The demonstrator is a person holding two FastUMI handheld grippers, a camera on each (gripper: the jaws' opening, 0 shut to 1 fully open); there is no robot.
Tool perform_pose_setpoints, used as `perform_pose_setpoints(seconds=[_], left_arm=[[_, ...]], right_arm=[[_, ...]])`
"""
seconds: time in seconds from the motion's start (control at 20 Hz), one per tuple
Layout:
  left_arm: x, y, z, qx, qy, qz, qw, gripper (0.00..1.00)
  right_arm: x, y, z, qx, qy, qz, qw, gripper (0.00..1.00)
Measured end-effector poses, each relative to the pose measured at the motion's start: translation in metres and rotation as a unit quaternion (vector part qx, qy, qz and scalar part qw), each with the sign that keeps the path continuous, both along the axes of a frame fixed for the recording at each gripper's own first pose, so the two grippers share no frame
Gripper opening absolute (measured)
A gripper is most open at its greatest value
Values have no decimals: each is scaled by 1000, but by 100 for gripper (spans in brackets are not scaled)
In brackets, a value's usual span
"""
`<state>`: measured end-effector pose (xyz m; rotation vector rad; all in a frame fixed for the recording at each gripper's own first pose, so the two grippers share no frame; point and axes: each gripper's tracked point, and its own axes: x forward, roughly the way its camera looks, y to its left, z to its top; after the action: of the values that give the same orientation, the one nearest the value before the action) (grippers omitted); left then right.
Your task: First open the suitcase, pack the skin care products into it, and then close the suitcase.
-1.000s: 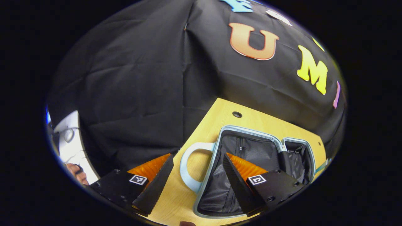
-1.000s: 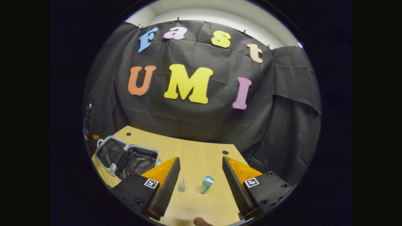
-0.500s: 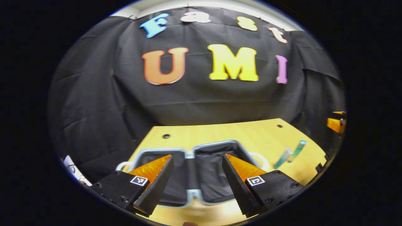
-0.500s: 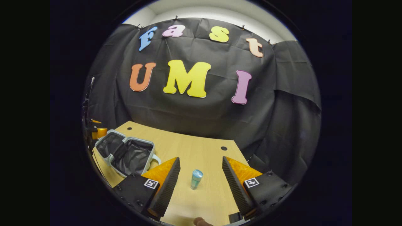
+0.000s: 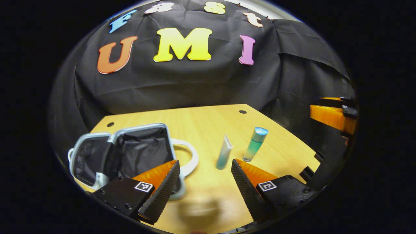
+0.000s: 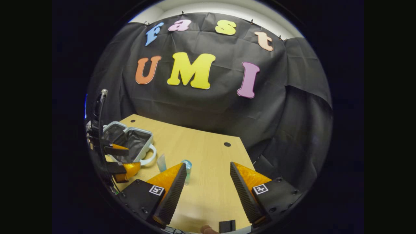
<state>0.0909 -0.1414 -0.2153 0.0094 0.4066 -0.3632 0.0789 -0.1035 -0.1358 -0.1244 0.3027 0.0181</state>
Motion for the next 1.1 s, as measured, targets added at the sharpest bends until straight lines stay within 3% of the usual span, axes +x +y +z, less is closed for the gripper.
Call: perform_pose_setpoints(seconds=[0.3, 0.5, 0.55, 0.6, 0.65, 0.7, 0.75, 0.8, 0.85, 0.9, 1.0, 1.05, 1.1], left_arm=[[43, -48, -69, 12, 38, 3, 999, 100], [77, -59, -82, 14, 39, 14, 999, 96], [84, -60, -83, 19, 37, 18, 999, 90], [88, -62, -85, 23, 37, 19, 999, 73], [89, -64, -87, 24, 40, 15, 999, 46], [89, -69, -86, 23, 39, 8, 999, 40], [88, -71, -87, 23, 41, 3, 999, 51], [84, -72, -87, 21, 45, -3, 999, 50], [79, -73, -85, 18, 50, -7, 999, 41], [73, -75, -81, 15, 53, -11, 998, 48], [57, -71, -70, 13, 58, -16, 998, 47], [46, -67, -65, 11, 64, -19, 998, 40], [35, -64, -60, 8, 70, -23, 997, 40]], right_arm=[[15, -35, -29, -12, 24, 1, 1000, 80], [23, -48, -47, -22, 38, 3, 999, 80], [24, -51, -51, -21, 43, 4, 999, 80], [24, -50, -56, -18, 48, 5, 999, 80], [26, -51, -58, -17, 52, 7, 998, 80], [27, -49, -62, -13, 56, 9, 998, 80], [28, -47, -65, -7, 60, 11, 998, 80], [30, -43, -68, -1, 65, 14, 998, 80], [33, -40, -73, 3, 70, 15, 997, 80], [36, -34, -78, 10, 74, 19, 997, 80], [42, -21, -88, 25, 85, 25, 996, 80], [47, -13, -92, 35, 91, 27, 995, 80], [50, -5, -98, 45, 95, 30, 994, 80]])
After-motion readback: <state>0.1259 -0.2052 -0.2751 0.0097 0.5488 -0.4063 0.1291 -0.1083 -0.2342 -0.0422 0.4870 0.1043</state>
